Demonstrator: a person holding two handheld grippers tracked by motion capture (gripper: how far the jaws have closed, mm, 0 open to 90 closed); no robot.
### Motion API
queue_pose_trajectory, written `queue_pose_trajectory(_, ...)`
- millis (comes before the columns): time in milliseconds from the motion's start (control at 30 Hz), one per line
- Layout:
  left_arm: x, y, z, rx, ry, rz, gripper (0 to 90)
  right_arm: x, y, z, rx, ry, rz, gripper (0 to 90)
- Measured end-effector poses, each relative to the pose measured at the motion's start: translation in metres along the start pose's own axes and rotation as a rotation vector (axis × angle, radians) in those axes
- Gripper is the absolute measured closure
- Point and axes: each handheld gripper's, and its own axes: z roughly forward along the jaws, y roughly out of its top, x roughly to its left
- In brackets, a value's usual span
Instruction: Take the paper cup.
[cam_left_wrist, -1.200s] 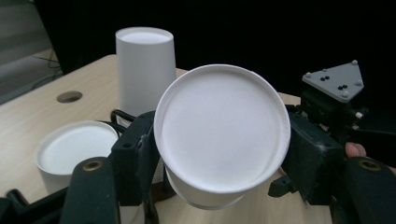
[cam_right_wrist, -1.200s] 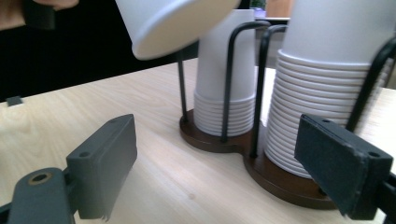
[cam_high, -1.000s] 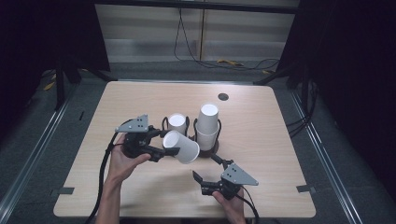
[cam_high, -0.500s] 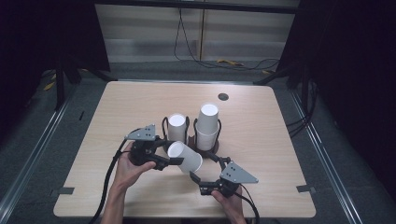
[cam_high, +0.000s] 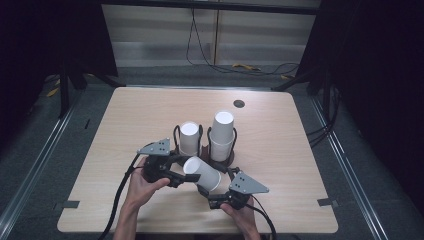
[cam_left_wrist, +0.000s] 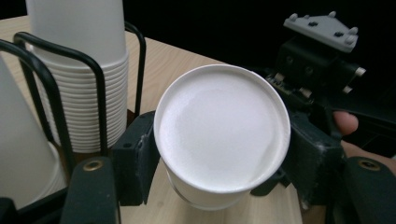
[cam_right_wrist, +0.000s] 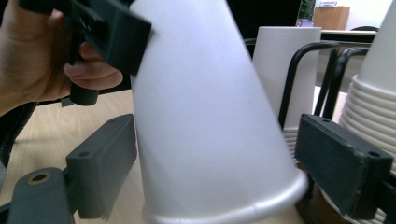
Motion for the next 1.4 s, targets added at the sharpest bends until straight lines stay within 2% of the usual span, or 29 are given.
queue_pose_trajectory(233, -0.002, 0.001, 0.003, -0.017, -0.019, -0.011, 33.9, 0.001, -0.003, 0.006, 0.003, 0.001, -0.007, 13.6)
queue_pose_trajectory(400, 0.0, 0.001, 0.003, -0.01, -0.015, -0.01, 33.8, 0.001, -0.005, 0.007, 0.01, -0.006, -0.011, 16.5)
queue_pose_trajectory(500, 0.001, 0.001, 0.003, -0.013, -0.026, -0.016, 33.7, 0.002, -0.005, 0.007, 0.014, -0.004, -0.025, 18.2)
queue_pose_trajectory(600, 0.001, 0.001, 0.003, 0.0, -0.021, -0.015, 33.8, 0.002, -0.004, 0.007, 0.012, 0.016, -0.03, 24.2)
queue_pose_trajectory(867, 0.001, 0.001, 0.003, 0.02, -0.014, 0.0, 33.3, 0.001, -0.004, 0.006, 0.045, 0.021, -0.032, 26.4)
queue_pose_trajectory(1000, 0.001, -0.001, 0.006, 0.026, 0.007, 0.006, 32.5, 0.0, -0.004, 0.006, 0.06, 0.021, -0.022, 26.9)
queue_pose_trajectory(1033, 0.001, -0.001, 0.006, 0.022, 0.017, 0.005, 28.7, 0.0, -0.004, 0.006, 0.063, 0.018, -0.021, 27.2)
queue_pose_trajectory(1100, 0.002, -0.004, 0.007, 0.013, 0.02, -0.001, 26.8, 0.0, -0.004, 0.005, 0.064, 0.022, -0.02, 27.3)
queue_pose_trajectory(1133, 0.002, -0.005, 0.007, 0.001, 0.021, -0.011, 26.8, 0.0, -0.004, 0.005, 0.064, 0.022, -0.02, 27.3)
queue_pose_trajectory(1167, 0.002, -0.008, 0.007, -0.004, 0.026, -0.031, 21.9, -0.001, -0.003, 0.005, 0.066, 0.02, -0.023, 27.4)
queue_pose_trajectory(1233, 0.003, -0.009, 0.008, -0.002, 0.016, -0.038, 20.0, -0.001, -0.003, 0.004, 0.072, 0.02, -0.022, 27.4)
queue_pose_trajectory(1267, 0.003, -0.01, 0.008, 0.009, 0.012, -0.039, 19.9, -0.002, -0.003, 0.004, 0.079, 0.016, -0.017, 27.5)
queue_pose_trajectory(1367, 0.0, -0.011, 0.008, 0.058, 0.05, -0.001, 18.0, -0.003, -0.002, 0.003, 0.094, 0.019, -0.021, 27.5)
queue_pose_trajectory(1400, 0.0, -0.012, 0.008, 0.057, 0.049, -0.005, 17.1, -0.003, -0.002, 0.002, 0.099, 0.021, -0.018, 27.6)
